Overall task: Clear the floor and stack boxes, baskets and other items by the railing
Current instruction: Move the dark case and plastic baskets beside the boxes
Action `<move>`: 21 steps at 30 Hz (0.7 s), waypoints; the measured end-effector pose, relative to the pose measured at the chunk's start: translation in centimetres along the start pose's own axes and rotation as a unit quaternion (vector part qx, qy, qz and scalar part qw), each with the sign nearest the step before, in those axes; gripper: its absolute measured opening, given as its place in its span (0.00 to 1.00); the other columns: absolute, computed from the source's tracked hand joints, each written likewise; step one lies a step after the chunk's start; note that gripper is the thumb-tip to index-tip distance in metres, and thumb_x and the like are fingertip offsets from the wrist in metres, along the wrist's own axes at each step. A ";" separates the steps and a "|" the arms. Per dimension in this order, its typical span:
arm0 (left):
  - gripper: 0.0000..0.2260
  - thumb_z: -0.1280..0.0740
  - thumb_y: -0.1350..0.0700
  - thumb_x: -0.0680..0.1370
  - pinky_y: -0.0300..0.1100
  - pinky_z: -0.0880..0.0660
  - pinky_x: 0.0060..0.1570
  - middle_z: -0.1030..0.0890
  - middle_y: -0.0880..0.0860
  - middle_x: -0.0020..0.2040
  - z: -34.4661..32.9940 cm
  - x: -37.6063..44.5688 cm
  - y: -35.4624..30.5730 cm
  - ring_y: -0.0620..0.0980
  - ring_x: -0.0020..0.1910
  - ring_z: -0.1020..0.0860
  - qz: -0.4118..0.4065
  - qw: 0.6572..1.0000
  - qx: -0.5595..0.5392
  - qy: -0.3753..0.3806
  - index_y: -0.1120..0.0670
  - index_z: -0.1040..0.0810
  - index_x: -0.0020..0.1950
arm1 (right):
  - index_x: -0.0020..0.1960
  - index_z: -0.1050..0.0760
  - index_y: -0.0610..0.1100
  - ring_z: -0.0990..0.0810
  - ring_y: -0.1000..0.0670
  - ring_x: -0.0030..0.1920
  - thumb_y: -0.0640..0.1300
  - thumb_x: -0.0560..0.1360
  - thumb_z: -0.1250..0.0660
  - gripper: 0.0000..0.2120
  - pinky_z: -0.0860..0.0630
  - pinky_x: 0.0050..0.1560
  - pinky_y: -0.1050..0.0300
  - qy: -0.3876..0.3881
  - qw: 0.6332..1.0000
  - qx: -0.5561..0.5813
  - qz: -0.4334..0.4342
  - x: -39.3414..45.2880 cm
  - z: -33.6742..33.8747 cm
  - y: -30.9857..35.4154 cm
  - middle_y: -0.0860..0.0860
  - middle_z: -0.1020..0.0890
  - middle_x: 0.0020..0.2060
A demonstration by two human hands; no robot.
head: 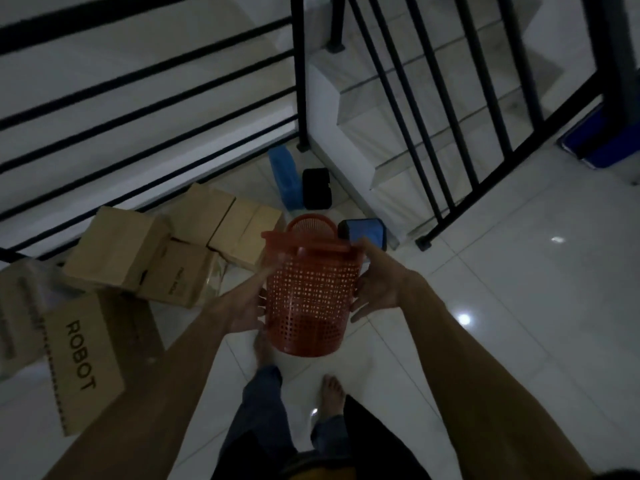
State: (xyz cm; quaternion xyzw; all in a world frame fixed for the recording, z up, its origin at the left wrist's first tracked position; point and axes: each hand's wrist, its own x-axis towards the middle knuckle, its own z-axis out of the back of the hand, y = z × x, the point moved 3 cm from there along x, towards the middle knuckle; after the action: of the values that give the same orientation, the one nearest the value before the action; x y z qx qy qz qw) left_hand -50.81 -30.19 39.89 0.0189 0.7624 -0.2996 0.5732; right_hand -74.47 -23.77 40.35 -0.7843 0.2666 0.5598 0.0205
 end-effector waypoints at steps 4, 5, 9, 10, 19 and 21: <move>0.48 0.41 0.18 0.63 0.57 0.27 0.61 0.24 0.56 0.64 3.0 5.0 -0.6 0.56 0.63 0.27 0.066 0.994 -0.086 0.021 0.54 0.28 0.66 | 0.67 0.28 0.41 0.22 0.34 0.58 0.46 0.74 0.31 0.23 0.19 0.50 0.34 -0.096 0.991 0.059 0.074 4.7 1.0 0.8 0.39 0.26 0.63; 0.43 0.36 0.21 0.64 0.58 0.28 0.61 0.24 0.56 0.62 3.7 6.7 -0.6 0.56 0.61 0.27 0.076 0.990 -0.118 0.009 0.55 0.26 0.63 | 0.63 0.26 0.40 0.21 0.35 0.56 0.40 0.75 0.34 0.17 0.18 0.50 0.37 -0.113 0.989 0.061 0.079 5.9 0.9 0.7 0.39 0.25 0.60; 0.19 0.27 0.47 0.75 0.55 0.21 0.52 0.20 0.58 0.59 6.5 15.5 -0.4 0.57 0.56 0.22 0.056 0.983 -0.156 -0.075 0.55 0.22 0.62 | 0.56 0.26 0.39 0.19 0.40 0.51 0.30 0.73 0.41 0.14 0.17 0.49 0.43 -0.175 0.980 0.065 0.076 14.0 0.2 0.5 0.41 0.21 0.51; 0.15 0.28 0.51 0.76 0.54 0.20 0.51 0.19 0.58 0.57 7.4 18.1 0.0 0.57 0.55 0.21 0.054 0.983 -0.143 -0.103 0.55 0.21 0.60 | 0.60 0.27 0.41 0.19 0.40 0.52 0.30 0.73 0.42 0.18 0.17 0.49 0.43 -0.187 0.977 0.070 0.075 17.1 0.3 0.2 0.41 0.20 0.53; 0.16 0.35 0.53 0.76 0.49 0.20 0.48 0.19 0.57 0.57 20.0 41.3 7.8 0.55 0.51 0.20 0.008 0.938 0.156 -0.309 0.57 0.23 0.63 | 0.66 0.28 0.47 0.17 0.42 0.52 0.40 0.77 0.38 0.18 0.17 0.51 0.43 -0.245 0.969 0.027 -0.011 44.3 5.1 -5.6 0.44 0.18 0.56; 0.21 0.36 0.56 0.77 0.47 0.23 0.50 0.22 0.58 0.63 21.8 44.6 8.3 0.54 0.53 0.23 -0.006 0.926 0.192 -0.324 0.57 0.30 0.70 | 0.66 0.27 0.47 0.18 0.41 0.53 0.41 0.76 0.38 0.18 0.17 0.49 0.43 -0.250 0.968 0.003 -0.025 48.8 5.7 -6.5 0.43 0.19 0.57</move>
State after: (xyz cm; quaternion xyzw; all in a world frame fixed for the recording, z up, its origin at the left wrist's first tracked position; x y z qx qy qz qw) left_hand -44.14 -47.82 -6.77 0.0254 0.4635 -0.4335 0.7724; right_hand -65.22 -35.59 -6.90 -0.6260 0.2345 0.7366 0.1027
